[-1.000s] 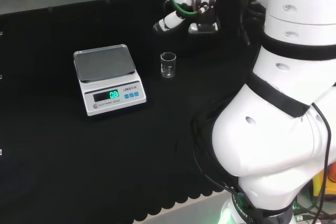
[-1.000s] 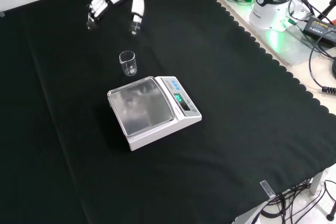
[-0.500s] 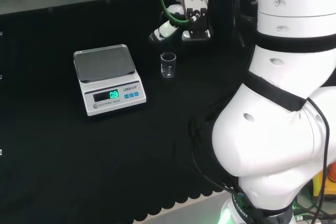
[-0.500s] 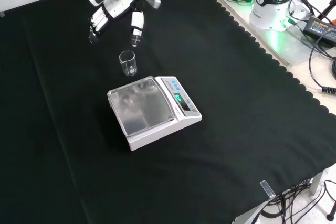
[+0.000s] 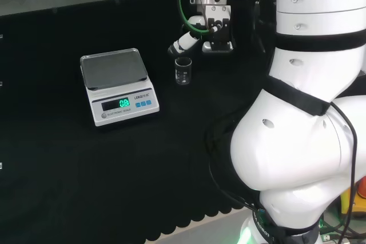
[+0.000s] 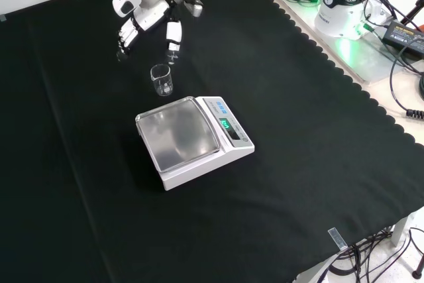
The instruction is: Pick up the beaker.
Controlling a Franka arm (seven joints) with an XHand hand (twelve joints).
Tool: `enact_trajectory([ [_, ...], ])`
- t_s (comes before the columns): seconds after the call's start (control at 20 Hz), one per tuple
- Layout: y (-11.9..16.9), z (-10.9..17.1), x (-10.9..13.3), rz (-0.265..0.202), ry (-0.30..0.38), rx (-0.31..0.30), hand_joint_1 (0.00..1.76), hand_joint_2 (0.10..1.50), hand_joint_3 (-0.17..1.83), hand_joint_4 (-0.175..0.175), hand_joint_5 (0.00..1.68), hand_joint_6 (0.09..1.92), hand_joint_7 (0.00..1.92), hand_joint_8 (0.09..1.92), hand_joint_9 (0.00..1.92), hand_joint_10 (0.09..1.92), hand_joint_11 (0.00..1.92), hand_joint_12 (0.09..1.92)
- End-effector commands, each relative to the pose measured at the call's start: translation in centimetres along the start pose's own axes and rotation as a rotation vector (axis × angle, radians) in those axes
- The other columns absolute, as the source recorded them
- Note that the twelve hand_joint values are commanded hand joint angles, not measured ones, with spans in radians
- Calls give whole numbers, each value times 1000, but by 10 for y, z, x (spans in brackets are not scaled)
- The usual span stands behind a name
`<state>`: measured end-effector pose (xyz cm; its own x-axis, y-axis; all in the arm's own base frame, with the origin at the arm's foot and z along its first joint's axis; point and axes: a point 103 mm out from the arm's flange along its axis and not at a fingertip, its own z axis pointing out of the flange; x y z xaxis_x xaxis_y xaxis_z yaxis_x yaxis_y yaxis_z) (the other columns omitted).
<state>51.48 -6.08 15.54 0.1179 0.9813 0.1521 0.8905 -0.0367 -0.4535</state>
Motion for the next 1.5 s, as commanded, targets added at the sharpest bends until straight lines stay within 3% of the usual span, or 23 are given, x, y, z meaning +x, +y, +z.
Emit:
enact_trajectory([
  [0.05, 9, 9, -5, 7, 20, 31, 527, 781, 96, -53, 284, 87, 47, 760, 0, 856, 108, 1562],
  [0.65, 18, 39, -2, 2, 54, 90, 525, 781, 96, -53, 286, 87, 46, 761, 0, 852, 103, 1562],
  [1.1, 21, 47, 1, 6, 34, 110, 551, 780, 96, -55, 290, 87, 48, 763, 0, 854, 107, 1551],
  [1.3, 23, 53, 7, 18, 16, 110, 603, 781, 101, -62, 324, 87, 105, 779, 30, 912, 193, 1487],
  [1.5, 22, 54, 6, 21, 18, 88, 654, 784, 113, -64, 424, 87, 230, 788, 191, 879, 355, 1395],
])
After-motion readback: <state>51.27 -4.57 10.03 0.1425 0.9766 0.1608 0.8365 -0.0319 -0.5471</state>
